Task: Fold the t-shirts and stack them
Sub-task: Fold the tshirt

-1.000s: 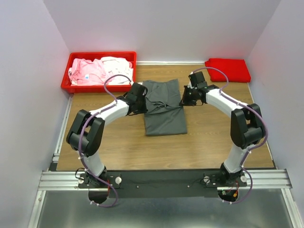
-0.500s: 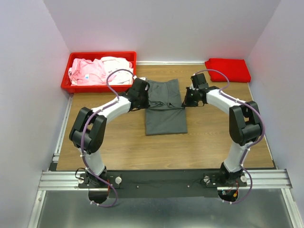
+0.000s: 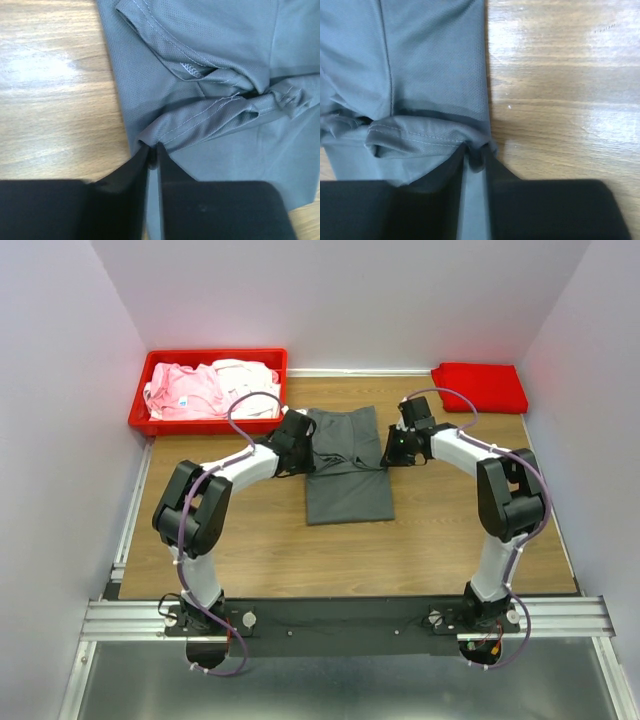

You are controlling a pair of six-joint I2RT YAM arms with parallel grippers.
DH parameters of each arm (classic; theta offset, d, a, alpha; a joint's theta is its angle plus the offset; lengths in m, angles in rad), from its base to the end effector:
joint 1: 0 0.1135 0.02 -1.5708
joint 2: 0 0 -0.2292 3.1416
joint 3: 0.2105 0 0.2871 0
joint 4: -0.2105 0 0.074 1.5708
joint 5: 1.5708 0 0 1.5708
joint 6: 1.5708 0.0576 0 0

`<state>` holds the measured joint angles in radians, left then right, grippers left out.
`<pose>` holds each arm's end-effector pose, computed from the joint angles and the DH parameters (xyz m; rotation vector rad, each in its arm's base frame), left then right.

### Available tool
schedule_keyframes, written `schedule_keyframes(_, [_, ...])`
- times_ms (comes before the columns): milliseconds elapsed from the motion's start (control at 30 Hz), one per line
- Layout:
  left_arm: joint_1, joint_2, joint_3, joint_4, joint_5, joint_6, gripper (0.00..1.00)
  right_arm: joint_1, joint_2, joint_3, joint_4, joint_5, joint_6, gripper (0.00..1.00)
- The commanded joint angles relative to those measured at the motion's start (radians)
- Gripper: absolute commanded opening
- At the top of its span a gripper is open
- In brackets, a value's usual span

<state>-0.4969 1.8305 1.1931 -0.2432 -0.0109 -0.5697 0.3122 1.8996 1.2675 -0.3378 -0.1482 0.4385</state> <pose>0.3730 -0.2016 0.1147 -0.0961 2.5037 -0.4461 0.4066 0.1402 0.1049 0.1042 2.5940 0.4740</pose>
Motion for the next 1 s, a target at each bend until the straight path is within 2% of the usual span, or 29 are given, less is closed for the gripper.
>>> schedule_keyframes(0, [0.006,-0.042,-0.013,0.024,-0.017,0.013,0.48,-0.005,-0.014,0.023,0.017,-0.016,-0.035,0.38])
schedule_keyframes(100, [-0.003,-0.13,-0.035,0.018,-0.034,0.007,0.58,-0.005,-0.069,0.003,0.017,-0.017,-0.038,0.5])
schedule_keyframes(300, [-0.087,-0.272,-0.081,-0.022,-0.096,-0.051,0.57,0.037,-0.244,-0.066,0.031,0.009,-0.037,0.5])
schedule_keyframes(367, [-0.153,-0.287,-0.104,-0.015,-0.107,-0.074,0.5,0.063,-0.269,-0.109,0.06,-0.013,-0.037,0.48])
schedule_keyframes(433, [-0.212,-0.272,-0.122,0.016,-0.1,-0.093,0.4,0.079,-0.272,-0.137,0.092,-0.062,-0.026,0.38])
schedule_keyframes(533, [-0.239,-0.199,-0.138,0.024,-0.057,-0.102,0.27,0.113,-0.243,-0.175,0.131,-0.085,-0.012,0.25])
schedule_keyframes(633, [-0.255,-0.129,-0.148,0.031,-0.023,-0.09,0.16,0.128,-0.203,-0.204,0.173,-0.102,0.003,0.2])
schedule_keyframes(800, [-0.282,-0.079,-0.168,0.036,0.006,-0.081,0.15,0.134,-0.129,-0.2,0.201,-0.123,0.009,0.17])
schedule_keyframes(967, [-0.284,-0.063,-0.216,0.032,0.055,-0.07,0.15,0.134,-0.048,-0.16,0.214,-0.074,-0.007,0.16])
